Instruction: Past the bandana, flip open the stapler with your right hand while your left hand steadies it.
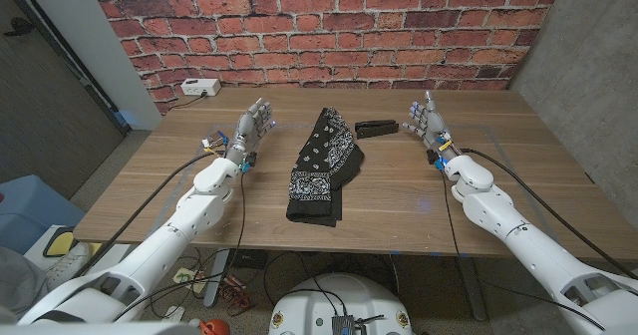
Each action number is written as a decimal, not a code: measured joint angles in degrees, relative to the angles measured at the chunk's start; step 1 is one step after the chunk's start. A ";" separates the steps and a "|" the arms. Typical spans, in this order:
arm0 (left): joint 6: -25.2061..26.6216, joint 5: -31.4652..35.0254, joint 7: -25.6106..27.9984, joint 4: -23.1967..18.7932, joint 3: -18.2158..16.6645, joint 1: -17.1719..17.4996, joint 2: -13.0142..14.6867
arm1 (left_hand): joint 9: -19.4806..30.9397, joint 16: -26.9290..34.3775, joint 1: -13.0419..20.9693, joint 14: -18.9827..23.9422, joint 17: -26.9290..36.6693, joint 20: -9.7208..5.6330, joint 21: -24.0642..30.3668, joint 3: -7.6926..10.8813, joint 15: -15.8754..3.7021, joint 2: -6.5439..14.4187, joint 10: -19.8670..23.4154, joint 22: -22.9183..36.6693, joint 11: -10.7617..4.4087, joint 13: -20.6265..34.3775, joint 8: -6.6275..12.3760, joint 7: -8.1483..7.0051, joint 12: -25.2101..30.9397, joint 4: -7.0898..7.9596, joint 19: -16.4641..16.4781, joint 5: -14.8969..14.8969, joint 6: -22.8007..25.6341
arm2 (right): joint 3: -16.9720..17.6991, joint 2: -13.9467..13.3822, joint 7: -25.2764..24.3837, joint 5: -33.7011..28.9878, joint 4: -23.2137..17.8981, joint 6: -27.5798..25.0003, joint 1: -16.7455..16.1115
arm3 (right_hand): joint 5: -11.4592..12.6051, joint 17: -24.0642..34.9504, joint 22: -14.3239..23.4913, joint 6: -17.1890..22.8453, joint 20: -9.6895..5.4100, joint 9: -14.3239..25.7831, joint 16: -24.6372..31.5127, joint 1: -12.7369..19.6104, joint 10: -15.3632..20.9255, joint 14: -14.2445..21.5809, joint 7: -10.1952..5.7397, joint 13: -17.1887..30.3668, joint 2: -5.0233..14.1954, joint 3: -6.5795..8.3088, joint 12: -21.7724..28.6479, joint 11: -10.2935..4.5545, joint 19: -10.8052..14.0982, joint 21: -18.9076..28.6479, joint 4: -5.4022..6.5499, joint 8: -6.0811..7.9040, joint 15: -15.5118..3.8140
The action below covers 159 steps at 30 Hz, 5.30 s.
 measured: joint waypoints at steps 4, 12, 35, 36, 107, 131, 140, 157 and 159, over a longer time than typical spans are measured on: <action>-0.36 -0.14 -0.37 1.52 0.18 -0.55 -0.63 | 0.27 0.00 0.00 0.00 0.00 0.00 0.00 0.00 0.00 0.00 0.00 0.00 0.00 0.00 0.00 0.00 0.00 0.00 0.00 0.00 0.00 | 0.00 -0.05 -0.43 0.01 -0.30 -0.50 -0.14 | 0.00 0.00 0.00 0.00 0.00 0.00 0.00 0.08 0.00 0.03 0.00 0.00 0.08 0.00 0.00 0.00 0.00 0.00 0.00 0.00 -0.04; -0.90 -0.35 -0.86 1.92 0.19 -0.62 -0.73 | 0.27 0.00 -0.01 0.00 0.00 0.00 0.00 -0.01 0.00 0.01 0.00 0.00 0.00 0.00 0.00 0.00 0.00 0.01 0.00 -0.01 -0.01 | 0.00 -0.11 -0.66 0.02 -0.60 -0.61 -0.47 | 0.00 0.00 0.00 -0.01 0.00 0.00 0.00 0.08 0.12 0.22 0.00 0.00 0.08 0.00 0.14 -0.13 0.00 0.00 0.00 0.00 -0.24; -2.87 -0.37 -2.56 3.66 -0.13 -1.31 -0.76 | 0.26 0.00 -0.02 -0.01 -0.01 0.00 0.00 -0.02 -0.01 0.01 0.00 -0.01 0.00 -0.44 0.00 0.01 0.00 0.02 0.00 -0.01 -0.01 | -0.86 -0.82 -3.95 -3.26 -1.84 -1.53 -0.34 | -0.01 -0.17 -0.15 0.20 -1.36 -0.01 0.44 2.81 1.32 1.04 -0.21 -0.15 0.24 0.57 0.44 -0.52 0.09 0.44 -1.51 0.22 -1.07; -2.97 -0.37 -2.64 3.66 -0.13 -1.31 -0.76 | 0.26 0.00 -0.02 -0.01 -0.02 0.00 0.00 -0.02 -0.01 0.01 -0.01 -0.02 0.00 -0.43 0.00 0.01 0.00 0.02 -0.01 -0.01 -0.01 | -0.90 -0.84 -3.95 -3.26 -1.84 -1.53 -0.29 | -0.14 -0.17 -0.15 0.20 -1.35 -0.01 0.44 3.22 1.32 1.04 -0.21 -0.15 0.52 0.57 0.44 -0.52 0.09 0.44 -1.50 0.22 -1.07; -4.94 0.14 -4.01 8.78 1.19 -3.44 -3.80 | 0.12 0.00 0.52 0.44 -0.03 -0.31 0.00 -0.02 0.21 0.55 0.91 -0.03 0.31 -1.49 0.22 0.51 0.48 0.02 0.30 -0.02 2.76 | -7.41 -11.11 -9.06 -21.73 -15.34 -21.38 5.15 | -3.41 -0.42 -0.14 4.00 -3.79 0.26 -0.39 17.87 1.79 -1.56 -3.38 -0.11 2.81 6.35 0.66 -2.87 -2.79 -0.06 -9.51 1.29 -2.00; -4.77 0.27 -4.15 9.72 1.44 -3.72 -4.28 | 0.12 0.00 0.51 0.63 -0.03 -0.61 0.00 -0.02 0.02 0.55 0.91 -0.03 0.31 -1.76 0.22 0.31 0.48 0.02 0.60 -0.02 2.96 | -11.21 -12.51 -7.84 -28.61 -17.30 -29.77 9.37 | -4.29 -0.69 -0.13 5.43 -4.63 0.25 -0.72 20.52 1.29 -3.41 -3.79 -0.01 3.77 7.84 0.66 -2.98 -5.07 -0.27 -11.00 1.29 -1.60; -4.85 0.11 -4.43 9.98 1.43 -3.70 -4.29 | 0.13 0.00 0.51 0.63 -0.03 -0.61 0.00 -0.02 0.01 0.55 0.90 -0.03 0.31 -1.75 0.22 0.31 0.48 0.02 0.60 -0.02 2.95 | -13.25 -12.48 -7.08 -31.46 -17.52 -32.69 11.30 | -4.98 -0.69 -0.13 5.42 -5.02 0.25 -0.72 21.87 1.20 -3.93 -3.79 -0.01 4.37 8.63 0.66 -3.51 -5.46 -0.27 -11.78 1.29 -1.67; -5.16 -0.24 -4.85 10.66 1.22 -3.76 -4.33 | 0.13 0.00 0.51 0.62 -0.03 -0.61 0.00 -0.02 0.01 0.55 0.90 -0.03 0.31 -2.03 0.22 0.31 0.48 0.02 0.60 -0.02 2.95 | -16.77 -12.50 -4.95 -36.97 -18.46 -38.38 14.67 | -6.00 -0.68 -0.13 5.64 -4.94 0.24 -0.44 23.60 0.98 -4.01 -4.00 -0.02 4.46 9.82 0.66 -3.72 -5.99 0.00 -12.50 0.82 -1.58; -5.18 -0.25 -4.86 10.75 1.20 -3.79 -4.36 | 0.13 0.00 0.51 0.62 -0.03 -0.61 0.00 -0.02 0.01 0.54 0.90 -0.03 0.31 -2.03 0.22 0.31 0.48 0.02 0.60 -0.02 2.95 | -17.15 -12.41 -4.66 -37.49 -18.47 -38.96 15.12 | -6.42 -0.68 -0.13 5.73 -4.92 0.24 -0.44 23.60 0.88 -4.01 -4.09 -0.02 4.46 9.90 0.66 -3.81 -5.97 0.00 -12.58 0.82 -1.58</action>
